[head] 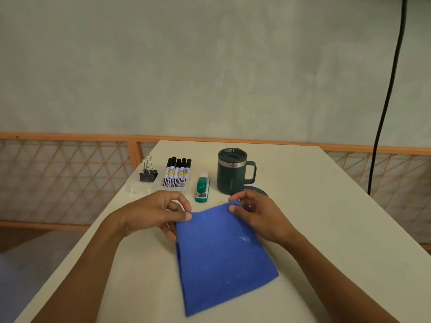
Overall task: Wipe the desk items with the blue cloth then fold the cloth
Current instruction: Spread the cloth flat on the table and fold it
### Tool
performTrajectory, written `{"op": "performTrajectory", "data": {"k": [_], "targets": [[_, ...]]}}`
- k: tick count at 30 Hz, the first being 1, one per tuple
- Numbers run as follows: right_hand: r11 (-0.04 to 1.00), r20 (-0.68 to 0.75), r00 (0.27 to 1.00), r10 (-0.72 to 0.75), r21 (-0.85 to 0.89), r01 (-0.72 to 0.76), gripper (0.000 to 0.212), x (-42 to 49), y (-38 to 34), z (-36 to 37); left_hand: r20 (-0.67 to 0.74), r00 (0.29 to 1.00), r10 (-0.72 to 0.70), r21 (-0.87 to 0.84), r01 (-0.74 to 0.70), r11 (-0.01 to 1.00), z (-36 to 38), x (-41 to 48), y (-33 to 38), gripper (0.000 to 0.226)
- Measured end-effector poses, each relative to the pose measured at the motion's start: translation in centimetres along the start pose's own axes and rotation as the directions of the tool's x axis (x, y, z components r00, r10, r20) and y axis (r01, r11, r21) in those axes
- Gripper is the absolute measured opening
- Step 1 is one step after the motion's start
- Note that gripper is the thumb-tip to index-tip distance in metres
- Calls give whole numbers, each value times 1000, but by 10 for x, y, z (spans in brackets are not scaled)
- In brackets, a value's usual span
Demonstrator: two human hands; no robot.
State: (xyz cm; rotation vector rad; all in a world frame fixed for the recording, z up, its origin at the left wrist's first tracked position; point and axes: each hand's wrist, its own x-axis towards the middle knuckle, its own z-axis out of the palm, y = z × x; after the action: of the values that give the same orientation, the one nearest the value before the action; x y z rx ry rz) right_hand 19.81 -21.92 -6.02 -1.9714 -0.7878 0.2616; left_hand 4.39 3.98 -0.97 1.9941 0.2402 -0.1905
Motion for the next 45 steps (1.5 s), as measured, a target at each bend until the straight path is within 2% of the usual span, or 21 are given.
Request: {"op": "performTrajectory", "data": {"k": [5, 7, 9, 11, 13, 16, 18, 20, 21, 23, 24, 26, 27, 29, 31, 33, 36, 38, 41, 43, 45], "targets": [[965, 6, 1000, 7, -262, -5, 31, -3, -2, 7, 18, 990, -140, 115, 137, 984, 1, 6, -11, 29], [944, -36, 998, -61, -326, 46, 30, -6, -3, 1, -38, 994, -98, 227, 104, 968, 0, 7, -12, 31], [944, -16, 993, -113, -313, 102, 24, -10, -9, -11, -114, 993, 17, 441, 35, 897, -2, 3, -7, 34], [974, 154, 982, -106, -184, 134, 21, -17, -19, -26, -112, 984, 135, 528, -56, 847, 2, -1, 1, 37], [986, 364, 929, -73, -112, 121, 22, -26, -28, -34, 24, 985, 172, 471, -163, 867, 17, -5, 14, 35], [971, 545, 838, -12, -195, 140, 24, -34, -35, -38, 223, 964, 144, 489, -239, 839, 49, -4, 26, 31], [961, 597, 802, -4, -220, 169, 18, -37, -33, -38, 185, 972, 145, 614, -229, 756, 56, 4, 20, 32], [951, 506, 861, -61, -232, 204, 5, -34, -27, -34, 29, 985, 171, 709, -141, 691, 47, 11, 11, 33], [947, 384, 918, -96, -248, 203, 1, -31, -22, -30, -47, 985, 165, 733, -78, 676, 38, 12, 6, 36], [934, 117, 985, -129, -320, 161, 11, -21, -9, -17, -148, 986, 81, 746, 58, 664, 18, 10, -3, 48], [917, 63, 991, -117, -377, 132, 24, -17, -3, -11, -167, 986, 13, 746, 117, 655, 11, 8, -6, 53], [875, 121, 991, -52, -473, 104, 49, -11, 2, 0, -132, 985, -108, 732, 170, 660, 3, 7, -10, 56], [867, 169, 985, -25, -486, 106, 53, -9, 4, 3, -87, 986, -141, 713, 161, 682, 2, 9, -11, 53], [890, 222, 975, -21, -439, 120, 48, -8, 3, 5, 2, 989, -149, 684, 107, 721, 3, 11, -11, 44], [928, 253, 967, -10, -358, 103, 38, -9, 2, -1, 29, 993, -114, 635, 70, 769, 5, 11, -6, 36], [951, 253, 967, 20, -302, 59, 34, -9, 3, -13, 0, 999, -34, 519, 29, 854, 10, 15, -4, 30], [984, 140, 989, 40, -177, -15, 34, -5, 10, -37, -193, 968, 159, 376, -77, 923, 28, 31, -8, 23], [991, -20, 998, 56, -119, -58, 37, -3, 16, -43, -327, 907, 264, 490, -76, 869, 39, 46, -13, 24], [981, -155, 987, 35, -184, -64, 55, -4, 24, -46, -396, 829, 394, 699, -6, 715, 46, 52, -12, 28], [975, -160, 987, -20, -223, -16, 47, -9, 22, -55, -392, 800, 454, 685, -75, 724, 45, 46, -7, 26], [972, -61, 997, -49, -234, 33, 21, -15, 13, -65, -313, 848, 429, 560, -200, 804, 43, 38, -4, 22]]}}
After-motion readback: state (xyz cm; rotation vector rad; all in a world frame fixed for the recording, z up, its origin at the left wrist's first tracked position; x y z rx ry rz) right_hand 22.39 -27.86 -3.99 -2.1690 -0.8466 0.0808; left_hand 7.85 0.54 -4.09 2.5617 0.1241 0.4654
